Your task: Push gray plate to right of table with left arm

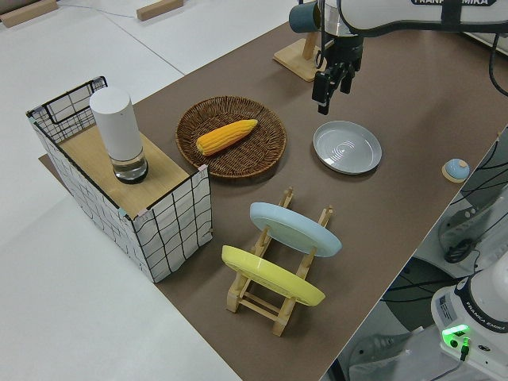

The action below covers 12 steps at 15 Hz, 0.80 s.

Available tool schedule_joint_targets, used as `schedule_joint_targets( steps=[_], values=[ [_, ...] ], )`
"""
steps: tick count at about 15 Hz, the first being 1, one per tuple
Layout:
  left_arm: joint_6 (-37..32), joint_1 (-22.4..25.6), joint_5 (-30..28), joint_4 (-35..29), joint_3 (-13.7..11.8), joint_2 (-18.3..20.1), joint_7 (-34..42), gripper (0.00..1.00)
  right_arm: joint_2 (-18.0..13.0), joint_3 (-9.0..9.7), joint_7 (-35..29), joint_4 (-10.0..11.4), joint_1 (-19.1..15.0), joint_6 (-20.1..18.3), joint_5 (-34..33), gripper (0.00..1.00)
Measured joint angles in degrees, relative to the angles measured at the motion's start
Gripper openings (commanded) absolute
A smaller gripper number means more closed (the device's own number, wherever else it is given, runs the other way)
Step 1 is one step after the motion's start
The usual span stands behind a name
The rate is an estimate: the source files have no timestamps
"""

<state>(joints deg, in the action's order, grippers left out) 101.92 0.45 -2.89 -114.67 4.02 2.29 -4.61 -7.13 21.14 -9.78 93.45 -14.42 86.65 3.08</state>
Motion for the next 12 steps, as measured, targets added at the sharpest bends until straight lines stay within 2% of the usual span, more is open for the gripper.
schedule_joint_targets(
  steps=[9,12],
  values=[
    [10.07,0.01,-5.05,-12.35,-1.15,0.31,0.0,0.98,0.0,0.0,0.0,0.0,0.0,0.0,0.0,0.996],
    [15.13,0.01,-7.31,-19.62,-1.14,0.87,0.34,0.97,0.0,0.0,0.0,0.0,0.0,0.0,0.0,0.996]
  ],
)
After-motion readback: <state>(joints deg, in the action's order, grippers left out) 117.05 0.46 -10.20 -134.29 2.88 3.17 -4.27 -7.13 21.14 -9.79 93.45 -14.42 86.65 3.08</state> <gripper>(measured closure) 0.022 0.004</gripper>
